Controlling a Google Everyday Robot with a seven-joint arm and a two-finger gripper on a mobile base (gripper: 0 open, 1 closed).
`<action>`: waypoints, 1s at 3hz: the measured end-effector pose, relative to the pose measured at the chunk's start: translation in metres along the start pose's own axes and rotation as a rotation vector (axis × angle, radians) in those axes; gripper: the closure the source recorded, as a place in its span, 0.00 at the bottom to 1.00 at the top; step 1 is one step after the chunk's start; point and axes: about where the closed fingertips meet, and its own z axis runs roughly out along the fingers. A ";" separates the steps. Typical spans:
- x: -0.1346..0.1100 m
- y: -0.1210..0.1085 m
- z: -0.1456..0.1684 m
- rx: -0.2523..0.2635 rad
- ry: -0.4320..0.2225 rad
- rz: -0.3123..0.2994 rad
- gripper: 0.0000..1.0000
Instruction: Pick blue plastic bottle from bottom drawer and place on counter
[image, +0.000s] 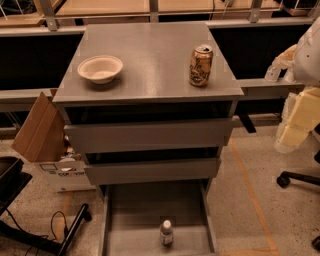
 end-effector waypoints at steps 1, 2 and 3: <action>0.000 0.000 0.000 0.000 0.000 0.000 0.00; -0.001 -0.003 0.002 0.004 -0.018 0.007 0.00; 0.008 0.002 0.040 -0.040 -0.103 0.002 0.00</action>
Offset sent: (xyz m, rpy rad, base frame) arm 0.0071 0.0003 -0.0071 0.0413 0.0063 -0.0059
